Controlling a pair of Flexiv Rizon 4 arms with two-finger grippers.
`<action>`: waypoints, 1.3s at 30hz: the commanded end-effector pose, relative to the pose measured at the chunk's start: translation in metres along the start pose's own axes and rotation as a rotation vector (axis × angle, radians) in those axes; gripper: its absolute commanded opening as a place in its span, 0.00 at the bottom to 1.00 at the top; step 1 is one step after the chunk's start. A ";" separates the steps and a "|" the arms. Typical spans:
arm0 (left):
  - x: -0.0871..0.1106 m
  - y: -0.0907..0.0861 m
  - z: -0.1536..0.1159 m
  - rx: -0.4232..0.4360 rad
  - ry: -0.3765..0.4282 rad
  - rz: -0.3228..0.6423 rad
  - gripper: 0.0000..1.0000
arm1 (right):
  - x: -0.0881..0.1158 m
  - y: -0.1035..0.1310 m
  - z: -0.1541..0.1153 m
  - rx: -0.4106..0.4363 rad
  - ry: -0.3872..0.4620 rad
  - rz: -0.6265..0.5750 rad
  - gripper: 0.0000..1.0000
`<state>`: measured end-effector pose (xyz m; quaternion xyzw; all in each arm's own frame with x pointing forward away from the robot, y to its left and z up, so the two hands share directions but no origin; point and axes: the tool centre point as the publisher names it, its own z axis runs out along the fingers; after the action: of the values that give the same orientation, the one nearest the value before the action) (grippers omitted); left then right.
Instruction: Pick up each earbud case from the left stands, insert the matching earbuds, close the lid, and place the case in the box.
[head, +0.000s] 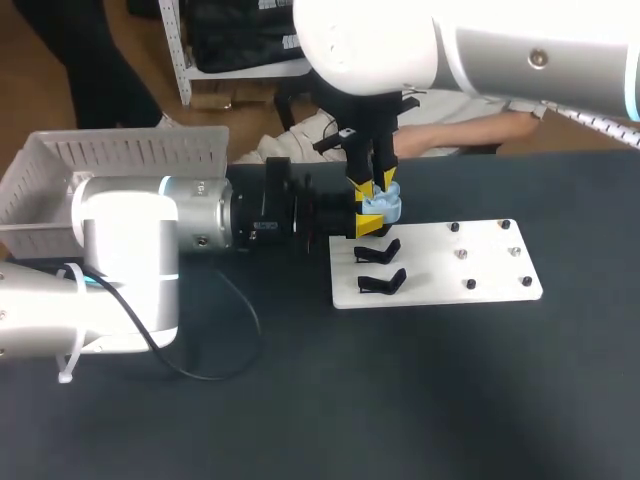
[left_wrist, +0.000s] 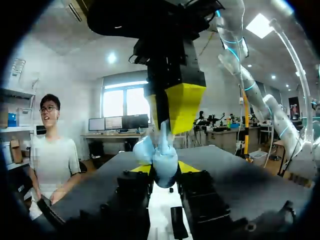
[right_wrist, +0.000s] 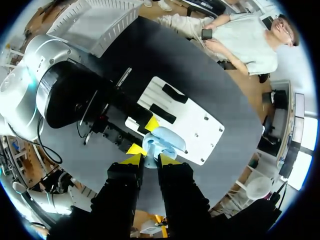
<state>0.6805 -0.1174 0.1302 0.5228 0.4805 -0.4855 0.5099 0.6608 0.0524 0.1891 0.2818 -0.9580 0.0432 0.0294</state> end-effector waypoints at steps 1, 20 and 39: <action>0.000 -0.002 0.000 -0.009 -0.003 0.004 0.00 | 0.003 0.000 0.002 -0.001 -0.006 0.003 0.00; 0.000 -0.002 0.000 -0.009 -0.003 0.004 0.00 | 0.001 -0.001 0.004 -0.011 -0.007 0.008 0.00; 0.000 -0.002 0.000 -0.009 -0.003 0.004 0.00 | -0.002 -0.002 0.003 -0.010 -0.016 0.009 0.00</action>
<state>0.6806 -0.1173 0.1301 0.5228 0.4806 -0.4854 0.5099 0.6643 0.0531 0.1856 0.2785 -0.9594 0.0366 0.0259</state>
